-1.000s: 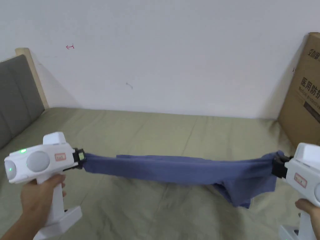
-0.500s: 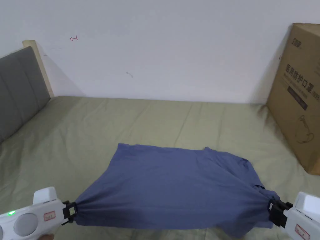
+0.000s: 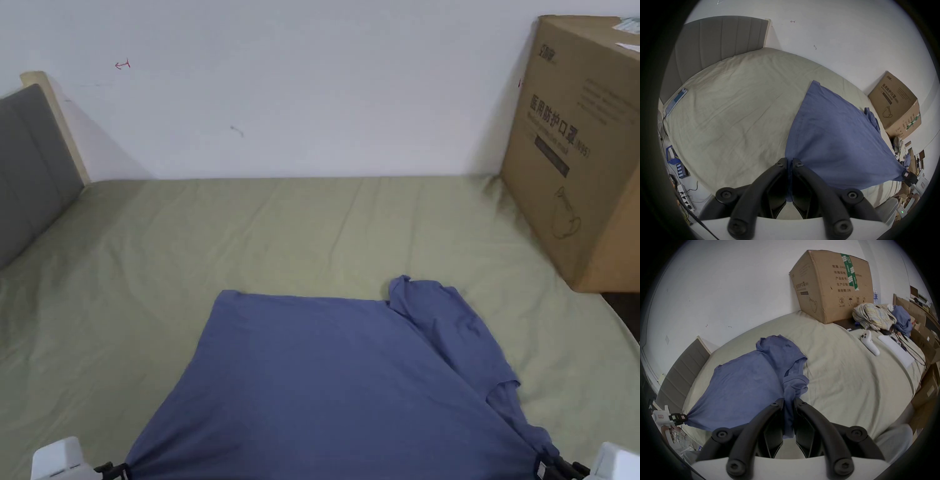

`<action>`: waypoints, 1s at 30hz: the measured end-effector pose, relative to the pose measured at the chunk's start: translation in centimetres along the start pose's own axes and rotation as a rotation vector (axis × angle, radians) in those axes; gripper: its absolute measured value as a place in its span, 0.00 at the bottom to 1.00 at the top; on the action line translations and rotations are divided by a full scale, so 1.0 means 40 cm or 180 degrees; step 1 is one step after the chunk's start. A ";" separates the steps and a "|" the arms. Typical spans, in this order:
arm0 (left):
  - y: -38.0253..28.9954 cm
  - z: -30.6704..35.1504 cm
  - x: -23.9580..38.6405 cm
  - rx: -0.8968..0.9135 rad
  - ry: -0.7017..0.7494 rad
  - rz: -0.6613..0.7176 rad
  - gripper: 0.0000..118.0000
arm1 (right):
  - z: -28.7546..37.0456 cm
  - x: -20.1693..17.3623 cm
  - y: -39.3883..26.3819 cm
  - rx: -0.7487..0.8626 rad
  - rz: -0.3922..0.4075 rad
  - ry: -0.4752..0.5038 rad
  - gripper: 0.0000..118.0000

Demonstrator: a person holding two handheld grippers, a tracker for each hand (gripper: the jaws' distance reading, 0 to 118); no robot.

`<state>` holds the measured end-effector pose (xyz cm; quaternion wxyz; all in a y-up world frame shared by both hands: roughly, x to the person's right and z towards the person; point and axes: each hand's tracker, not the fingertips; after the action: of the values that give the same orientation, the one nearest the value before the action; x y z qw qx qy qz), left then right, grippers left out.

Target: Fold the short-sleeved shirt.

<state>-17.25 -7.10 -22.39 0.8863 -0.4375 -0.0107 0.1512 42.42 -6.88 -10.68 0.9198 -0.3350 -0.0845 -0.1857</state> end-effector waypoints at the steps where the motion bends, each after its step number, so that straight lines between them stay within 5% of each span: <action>1: -0.011 0.000 -0.008 -0.0017 0.0008 0.0003 0.03 | 0.004 0.008 -0.012 -0.0016 -0.0052 -0.0009 0.07; 17: -0.146 -0.093 -0.028 -0.0418 0.0283 -0.0018 0.04 | -0.089 0.020 -0.149 -0.0736 -0.0099 -0.0462 0.08; 19: -0.140 -0.083 -0.025 -0.0389 0.0257 0.0007 0.17 | -0.062 0.002 -0.138 -0.0680 -0.0102 -0.0454 0.18; 22: -0.126 -0.042 -0.007 -0.0296 0.0134 0.0025 0.65 | -0.016 -0.025 -0.101 -0.0482 0.0026 -0.0512 0.61; 23: -0.120 -0.021 0.006 -0.0175 0.0102 0.0014 0.74 | 0.005 -0.035 -0.082 -0.0357 0.0041 -0.0437 0.71; 30: -0.042 0.172 0.153 0.0918 -0.0242 -0.0354 0.81 | 0.150 -0.105 0.081 0.0629 0.0425 -0.0209 0.76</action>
<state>-12.00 -1.03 -17.52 0.9459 -0.2985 -0.0467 0.1183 39.68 0.49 -9.20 0.9554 -0.2536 -0.1099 -0.1037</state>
